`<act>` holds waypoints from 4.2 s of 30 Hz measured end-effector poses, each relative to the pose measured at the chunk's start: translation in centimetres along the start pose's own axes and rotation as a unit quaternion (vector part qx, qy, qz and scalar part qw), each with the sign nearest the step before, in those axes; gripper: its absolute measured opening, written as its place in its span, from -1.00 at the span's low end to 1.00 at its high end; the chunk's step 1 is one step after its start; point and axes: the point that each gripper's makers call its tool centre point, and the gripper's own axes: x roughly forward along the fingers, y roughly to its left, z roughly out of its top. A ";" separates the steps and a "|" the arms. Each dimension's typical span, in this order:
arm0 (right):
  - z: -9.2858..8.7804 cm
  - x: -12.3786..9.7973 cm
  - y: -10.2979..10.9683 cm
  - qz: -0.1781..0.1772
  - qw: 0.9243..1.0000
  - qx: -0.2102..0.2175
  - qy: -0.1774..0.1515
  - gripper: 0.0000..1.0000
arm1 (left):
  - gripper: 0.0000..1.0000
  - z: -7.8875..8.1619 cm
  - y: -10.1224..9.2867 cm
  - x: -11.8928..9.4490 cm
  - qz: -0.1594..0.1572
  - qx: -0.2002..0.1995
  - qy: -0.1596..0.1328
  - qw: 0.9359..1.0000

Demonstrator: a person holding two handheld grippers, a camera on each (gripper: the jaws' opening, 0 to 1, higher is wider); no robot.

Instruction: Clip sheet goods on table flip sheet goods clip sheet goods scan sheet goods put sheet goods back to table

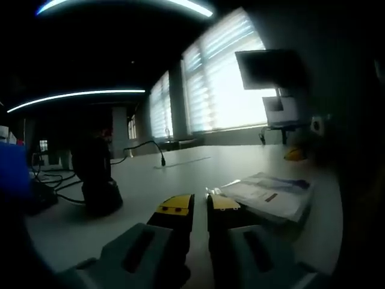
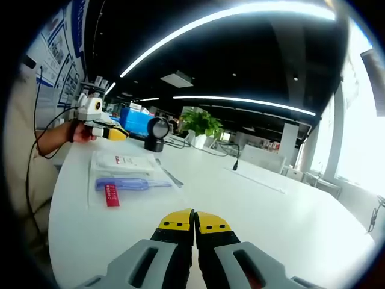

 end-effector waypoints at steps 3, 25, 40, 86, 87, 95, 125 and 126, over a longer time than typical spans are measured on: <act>0.0 0.0 0.0 0.000 1.000 -0.001 0.000 -1.00 | -0.97 -0.1 -0.3 0.0 -0.004 0.007 0.003 1.000; 0.1 0.0 0.2 0.000 1.000 0.000 0.000 -1.00 | -0.98 -0.5 0.0 0.0 0.006 0.000 0.017 1.000; 0.3 0.0 0.5 0.000 1.000 0.000 0.000 -1.00 | -0.99 -0.3 -0.8 -0.1 0.001 0.011 0.017 1.000; 0.2 -0.1 0.6 0.001 1.000 -0.008 0.003 -1.00 | -1.00 1.6 -0.6 0.8 0.004 -0.038 0.073 0.997; 0.2 -0.1 0.5 0.000 1.000 -0.009 0.004 -1.00 | -1.00 1.6 -1.0 0.9 -0.003 -0.047 0.077 0.996; 0.1 -0.1 0.4 -0.002 1.000 -0.010 0.005 -1.00 | -1.00 0.0 -2.0 1.6 -0.034 -0.150 0.124 0.980; -0.3 0.1 0.1 0.006 1.000 -0.014 0.008 -1.00 | -0.99 -1.6 -4.9 2.1 -0.081 -0.334 0.201 0.917; -0.3 0.1 0.2 0.006 1.000 -0.015 0.008 -1.00 | -0.98 -1.6 -5.1 2.1 -0.084 -0.336 0.205 0.915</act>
